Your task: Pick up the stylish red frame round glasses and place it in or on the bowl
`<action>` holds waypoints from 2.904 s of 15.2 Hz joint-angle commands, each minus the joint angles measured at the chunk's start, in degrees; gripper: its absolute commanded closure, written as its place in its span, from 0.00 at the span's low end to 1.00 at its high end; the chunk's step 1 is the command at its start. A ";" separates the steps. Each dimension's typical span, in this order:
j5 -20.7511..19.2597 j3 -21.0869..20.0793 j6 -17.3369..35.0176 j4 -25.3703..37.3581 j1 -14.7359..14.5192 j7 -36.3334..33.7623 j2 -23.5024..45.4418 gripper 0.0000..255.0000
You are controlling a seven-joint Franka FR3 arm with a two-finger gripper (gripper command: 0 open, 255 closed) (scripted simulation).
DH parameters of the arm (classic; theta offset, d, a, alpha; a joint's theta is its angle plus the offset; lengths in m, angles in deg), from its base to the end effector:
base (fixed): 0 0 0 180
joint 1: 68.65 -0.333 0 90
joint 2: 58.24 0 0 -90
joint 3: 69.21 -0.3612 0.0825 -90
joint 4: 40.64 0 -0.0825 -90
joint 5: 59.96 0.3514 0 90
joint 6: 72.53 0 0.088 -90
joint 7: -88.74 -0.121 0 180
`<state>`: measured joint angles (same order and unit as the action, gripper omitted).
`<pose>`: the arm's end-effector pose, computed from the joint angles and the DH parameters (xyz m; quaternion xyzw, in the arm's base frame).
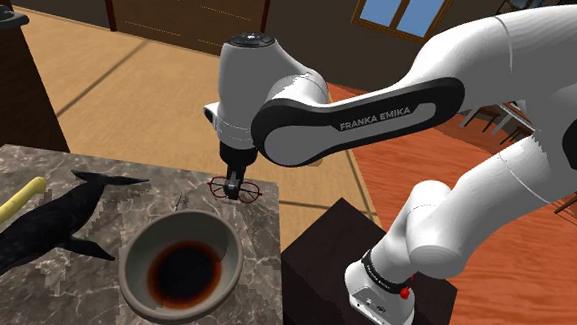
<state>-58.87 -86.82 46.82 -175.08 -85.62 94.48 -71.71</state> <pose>0.3466 0.2476 0.4650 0.9414 0.3355 -0.0121 0.0310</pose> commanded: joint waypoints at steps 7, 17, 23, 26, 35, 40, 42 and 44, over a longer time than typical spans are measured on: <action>0.16 0.13 -1.60 0.99 -0.02 0.20 -0.64 1.00; 0.61 0.73 -9.54 6.63 -0.01 0.98 -3.02 1.00; 0.69 1.03 -14.21 10.56 0.05 1.29 -3.80 1.00; 0.68 1.17 -16.53 12.68 0.10 1.41 -4.00 1.00; 0.52 1.46 -23.45 19.68 0.27 1.64 -3.92 1.00; 0.97 -0.39 -25.32 22.14 -0.71 -1.19 -3.30 1.00; 1.39 -2.33 -25.48 22.99 -1.72 -4.09 -2.60 1.00; 1.69 -4.32 -25.64 24.09 -2.70 -7.05 -1.64 1.00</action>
<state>-57.23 -90.20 20.90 -151.42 -87.91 88.90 -74.08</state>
